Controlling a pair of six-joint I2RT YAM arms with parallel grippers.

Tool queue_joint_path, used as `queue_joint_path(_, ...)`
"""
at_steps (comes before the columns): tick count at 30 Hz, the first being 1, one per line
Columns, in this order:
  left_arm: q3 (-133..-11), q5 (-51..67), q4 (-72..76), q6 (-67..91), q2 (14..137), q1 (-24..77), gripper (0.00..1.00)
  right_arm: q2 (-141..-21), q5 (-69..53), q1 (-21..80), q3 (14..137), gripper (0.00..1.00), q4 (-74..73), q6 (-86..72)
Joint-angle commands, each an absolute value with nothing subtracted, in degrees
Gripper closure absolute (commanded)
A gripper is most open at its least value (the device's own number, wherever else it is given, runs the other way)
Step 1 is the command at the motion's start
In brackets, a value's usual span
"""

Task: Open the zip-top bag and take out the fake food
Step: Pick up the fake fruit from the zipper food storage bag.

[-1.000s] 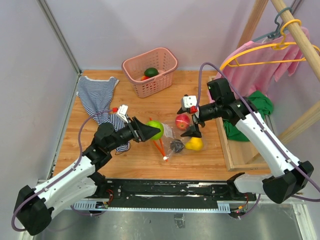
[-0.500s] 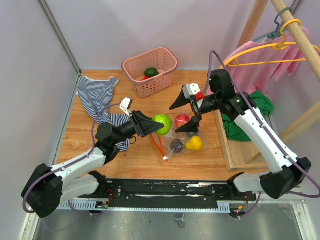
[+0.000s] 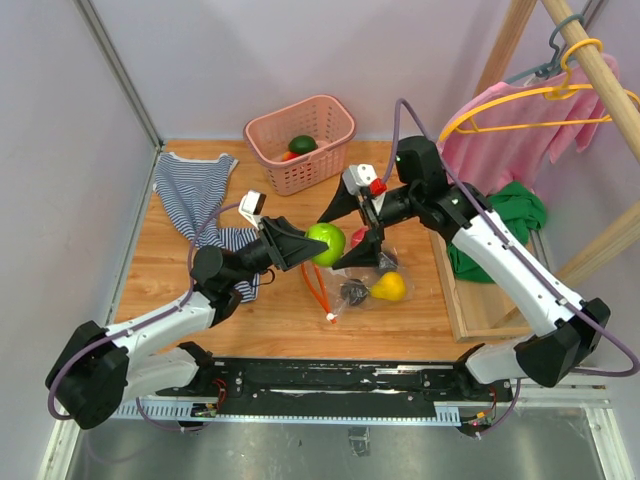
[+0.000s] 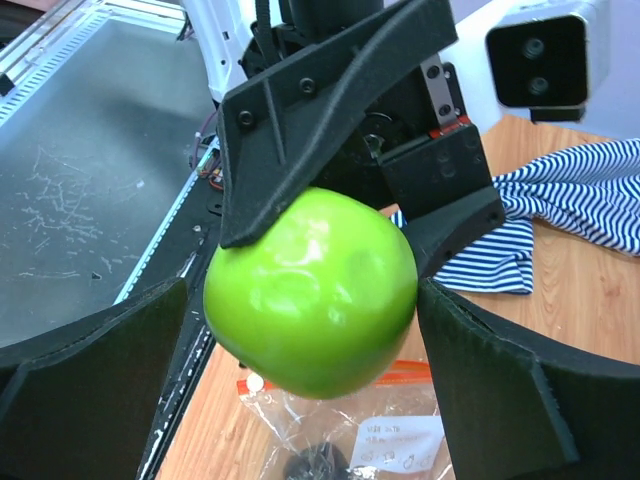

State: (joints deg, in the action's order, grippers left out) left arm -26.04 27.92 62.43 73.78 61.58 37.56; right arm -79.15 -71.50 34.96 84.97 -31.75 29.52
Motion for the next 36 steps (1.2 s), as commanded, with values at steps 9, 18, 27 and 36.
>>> queue_joint_path(9, -28.43, 25.94, 65.21, 75.63, 62.02, 38.49, 0.84, -80.77, -68.18, 39.86, 86.75, 0.03, -30.59, 27.49)
queue_joint_path(18, -28.39, 25.7, 65.39, 76.28, 61.94, 38.5, 0.79, -81.23, -66.96, 40.52, 87.43, 0.31, -30.47, 26.89)
queue_joint_path(27, -28.0, 25.54, 62.32, 75.78, 60.26, 38.5, 0.26, -81.62, -65.33, 40.41, 88.54, 0.55, -30.57, 26.34)
queue_joint_path(36, -25.87, 22.96, 53.54, 71.87, 54.8, 38.5, 0.03, -82.78, -65.18, 39.99, 91.1, 0.67, -30.59, 24.9)
